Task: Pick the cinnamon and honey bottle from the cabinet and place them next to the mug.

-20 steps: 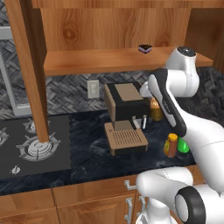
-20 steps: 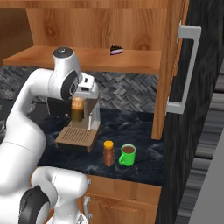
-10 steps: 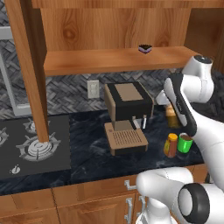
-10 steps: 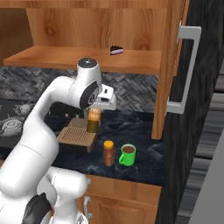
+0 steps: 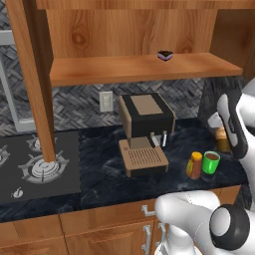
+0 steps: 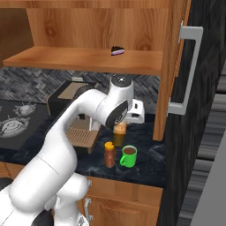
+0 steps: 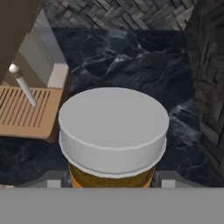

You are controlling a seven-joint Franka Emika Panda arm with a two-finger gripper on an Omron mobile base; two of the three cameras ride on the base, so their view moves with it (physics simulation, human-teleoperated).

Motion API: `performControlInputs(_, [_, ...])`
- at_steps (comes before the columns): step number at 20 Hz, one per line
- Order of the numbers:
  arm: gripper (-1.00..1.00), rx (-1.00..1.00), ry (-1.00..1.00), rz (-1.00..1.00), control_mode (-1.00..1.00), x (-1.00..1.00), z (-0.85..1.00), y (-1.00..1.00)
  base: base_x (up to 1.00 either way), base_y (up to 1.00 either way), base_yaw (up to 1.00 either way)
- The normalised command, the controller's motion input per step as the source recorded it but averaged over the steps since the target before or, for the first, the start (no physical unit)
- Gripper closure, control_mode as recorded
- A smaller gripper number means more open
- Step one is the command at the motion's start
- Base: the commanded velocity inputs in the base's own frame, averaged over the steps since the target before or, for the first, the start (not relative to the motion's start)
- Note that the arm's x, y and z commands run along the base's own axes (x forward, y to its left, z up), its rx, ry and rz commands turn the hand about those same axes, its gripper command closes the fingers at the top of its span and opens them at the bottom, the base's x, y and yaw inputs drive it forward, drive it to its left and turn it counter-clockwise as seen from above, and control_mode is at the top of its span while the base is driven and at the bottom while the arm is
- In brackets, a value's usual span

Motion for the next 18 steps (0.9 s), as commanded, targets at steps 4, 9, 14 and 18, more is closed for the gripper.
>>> performControlInputs(4, [1.00, 0.00, -0.20, 0.16, -1.00, -0.14, -0.08, -0.52, 0.00, 0.00, 0.00])
performControlInputs(9, [1.00, 0.00, -0.22, 0.10, -1.00, -0.01, -0.35, -0.23, 0.00, 0.00, 0.00])
performControlInputs(14, [1.00, -0.02, -0.22, 0.04, -1.00, 0.00, -0.48, -0.12, 0.00, 0.00, 0.00])
performControlInputs(18, [1.00, 0.00, -0.23, 0.02, -1.00, 0.01, -0.25, -0.26, 0.00, 0.00, 0.00])
